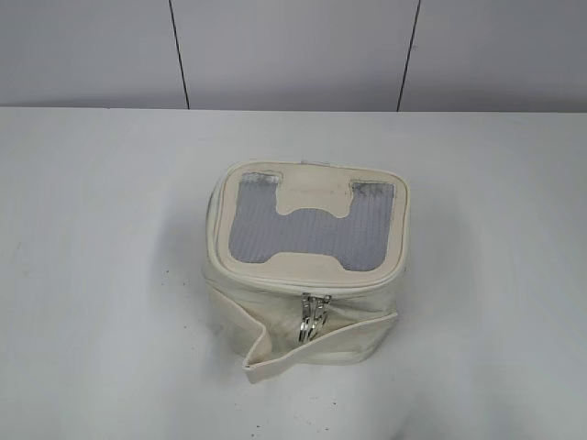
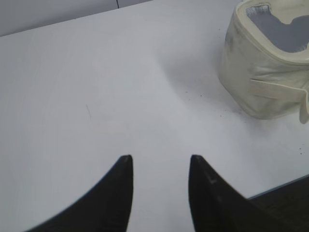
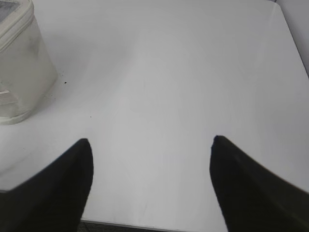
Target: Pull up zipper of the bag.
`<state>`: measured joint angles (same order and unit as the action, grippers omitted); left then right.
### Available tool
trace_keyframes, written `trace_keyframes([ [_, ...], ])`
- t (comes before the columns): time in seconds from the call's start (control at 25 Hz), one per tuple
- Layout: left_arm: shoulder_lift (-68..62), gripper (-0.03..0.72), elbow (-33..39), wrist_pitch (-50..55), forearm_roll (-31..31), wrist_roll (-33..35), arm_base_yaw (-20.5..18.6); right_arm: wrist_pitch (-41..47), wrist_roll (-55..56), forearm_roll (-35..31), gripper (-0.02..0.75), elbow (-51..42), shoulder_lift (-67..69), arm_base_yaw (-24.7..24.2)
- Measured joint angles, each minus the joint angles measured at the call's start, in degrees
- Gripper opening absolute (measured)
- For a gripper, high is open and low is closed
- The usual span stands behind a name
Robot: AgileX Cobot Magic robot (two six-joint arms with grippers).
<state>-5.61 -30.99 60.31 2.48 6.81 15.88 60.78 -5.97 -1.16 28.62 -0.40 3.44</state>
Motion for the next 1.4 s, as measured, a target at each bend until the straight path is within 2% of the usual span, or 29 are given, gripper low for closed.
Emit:
trace_keyframes([
  [0.32,0.3,0.304,0.0,0.0,0.0,0.0,-0.8,-0.1,0.0,0.0,0.586,0.0,0.0,-0.2],
  [0.4,0.4,0.304,0.0,0.0,0.1,0.0,-3.0,-0.1,0.0,0.0,0.586,0.0,0.0,-1.2],
  [0.6,2.0,0.304,0.0,0.0,0.1,0.0,-11.9,-0.1,-0.1,0.0,0.586,0.0,0.0,-3.6],
  [0.68,4.1,0.304,0.0,0.0,0.1,0.0,-14.0,-0.2,-0.1,0.0,0.586,0.0,0.0,-3.7],
  [1.4,6.0,0.304,0.0,0.1,0.2,0.0,-14.7,-0.2,-0.1,-0.1,0.586,-0.2,0.0,-3.8],
])
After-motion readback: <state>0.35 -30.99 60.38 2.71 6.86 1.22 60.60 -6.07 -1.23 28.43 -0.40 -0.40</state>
